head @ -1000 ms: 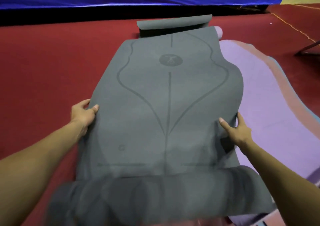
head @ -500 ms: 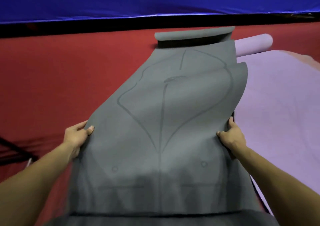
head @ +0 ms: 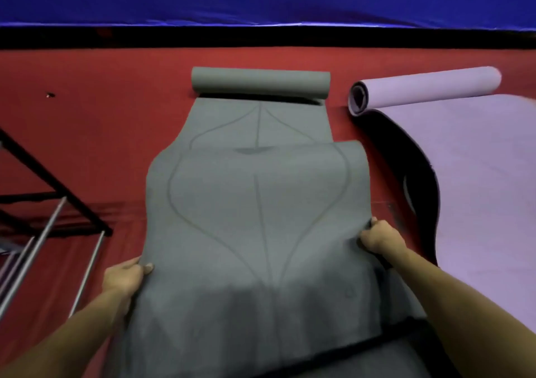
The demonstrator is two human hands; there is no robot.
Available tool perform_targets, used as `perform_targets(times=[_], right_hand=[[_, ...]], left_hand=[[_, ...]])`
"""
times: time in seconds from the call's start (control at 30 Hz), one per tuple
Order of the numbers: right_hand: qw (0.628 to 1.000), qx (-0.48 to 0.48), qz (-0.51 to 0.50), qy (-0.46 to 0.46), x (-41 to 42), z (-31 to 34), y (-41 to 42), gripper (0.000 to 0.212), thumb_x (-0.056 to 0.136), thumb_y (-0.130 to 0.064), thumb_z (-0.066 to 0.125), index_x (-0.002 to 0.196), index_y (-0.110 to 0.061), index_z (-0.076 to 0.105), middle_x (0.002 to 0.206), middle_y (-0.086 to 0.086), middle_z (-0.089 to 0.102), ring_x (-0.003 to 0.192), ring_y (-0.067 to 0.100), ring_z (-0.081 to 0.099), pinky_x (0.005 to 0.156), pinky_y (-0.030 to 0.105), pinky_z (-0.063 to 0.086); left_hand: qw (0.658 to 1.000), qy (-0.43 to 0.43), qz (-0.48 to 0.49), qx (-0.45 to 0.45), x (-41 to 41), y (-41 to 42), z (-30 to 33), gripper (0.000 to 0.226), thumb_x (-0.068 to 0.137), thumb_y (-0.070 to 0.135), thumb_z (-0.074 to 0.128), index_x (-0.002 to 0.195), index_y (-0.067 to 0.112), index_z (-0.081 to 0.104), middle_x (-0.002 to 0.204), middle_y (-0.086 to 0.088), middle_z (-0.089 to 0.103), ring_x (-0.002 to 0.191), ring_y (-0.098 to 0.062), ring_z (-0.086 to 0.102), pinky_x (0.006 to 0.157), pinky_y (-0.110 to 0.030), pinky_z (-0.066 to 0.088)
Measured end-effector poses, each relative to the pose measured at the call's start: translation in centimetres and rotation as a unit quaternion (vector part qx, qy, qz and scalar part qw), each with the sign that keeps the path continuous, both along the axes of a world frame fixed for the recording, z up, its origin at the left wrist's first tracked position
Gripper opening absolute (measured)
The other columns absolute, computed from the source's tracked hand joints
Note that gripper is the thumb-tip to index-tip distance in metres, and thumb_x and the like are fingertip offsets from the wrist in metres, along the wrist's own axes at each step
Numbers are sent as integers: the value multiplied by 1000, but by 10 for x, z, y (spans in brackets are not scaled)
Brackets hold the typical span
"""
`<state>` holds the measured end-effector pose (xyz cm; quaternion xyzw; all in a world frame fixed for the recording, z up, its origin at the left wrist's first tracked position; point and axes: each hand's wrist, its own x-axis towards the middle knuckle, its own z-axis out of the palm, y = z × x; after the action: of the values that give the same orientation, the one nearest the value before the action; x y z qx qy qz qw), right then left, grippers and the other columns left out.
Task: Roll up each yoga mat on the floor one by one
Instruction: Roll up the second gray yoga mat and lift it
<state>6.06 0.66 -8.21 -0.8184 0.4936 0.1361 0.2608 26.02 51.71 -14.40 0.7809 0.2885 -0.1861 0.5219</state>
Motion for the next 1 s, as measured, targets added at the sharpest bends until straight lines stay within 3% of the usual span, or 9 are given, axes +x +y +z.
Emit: perform_targets(times=[0.17,0.33,0.43,0.57,0.6,0.67,0.77,0.87,1.0], right_hand=[[998,-38,-34,-26,-65,-21,-27,71,95,-39,70,158,-20,44,147,15,60,131,40,59,106,43,50],[998,-30,-19,-61,-42,-28,-38,67,98,-29,70,158,-18,43,153,16,55,140,40,51,118,43,41],[999,-24,21,-14,-44,-21,-26,69,98,-31,68,159,-24,37,149,25,50,137,48,45,116,47,41],[998,-44,50,3,-62,-1,-5,75,97,-42,66,161,-27,29,151,26,31,136,51,37,113,50,38],[997,-36,65,-23,-66,8,1,77,97,-42,67,162,-25,29,154,27,30,139,50,37,115,50,38],[993,-14,87,-83,-70,28,14,77,96,-43,69,160,-20,34,153,27,37,140,45,42,116,47,40],[980,2,143,-137,-71,66,42,73,95,-46,72,155,-16,44,145,23,52,129,36,56,109,43,46],[961,14,208,-181,-80,108,77,59,98,-44,70,149,-20,53,141,13,59,124,29,61,105,43,49],[929,23,317,-188,-135,133,128,45,99,-56,58,134,-29,64,128,-2,62,113,14,63,104,38,49]], left_hand=[[998,-45,-54,4,19,-79,3,47,86,0,80,132,3,69,129,-16,71,114,-31,68,106,-38,51],[985,-60,-74,145,42,-80,0,44,87,18,84,129,11,72,134,-16,68,126,-39,61,112,-40,47],[941,-53,-220,250,41,-64,2,49,91,35,80,130,10,67,133,-21,67,125,-46,60,105,-46,51],[890,-78,-313,321,43,-69,38,78,73,73,75,109,4,66,119,-26,67,112,-46,65,92,-49,57],[890,-96,-315,315,38,-75,56,79,74,74,75,108,3,68,118,-27,69,111,-46,66,90,-48,57],[887,-126,-324,304,29,-87,93,73,81,62,79,124,5,66,129,-25,66,121,-44,63,97,-46,54],[852,-162,-409,284,14,-103,149,73,87,53,79,143,11,59,138,-17,65,128,-37,61,106,-41,49],[814,-174,-500,240,-21,-116,199,54,89,48,80,131,16,68,120,-9,74,113,-27,70,93,-29,49],[715,-180,-650,183,-107,-95,222,36,89,50,79,116,27,73,109,9,75,95,-4,71,87,-24,54]])
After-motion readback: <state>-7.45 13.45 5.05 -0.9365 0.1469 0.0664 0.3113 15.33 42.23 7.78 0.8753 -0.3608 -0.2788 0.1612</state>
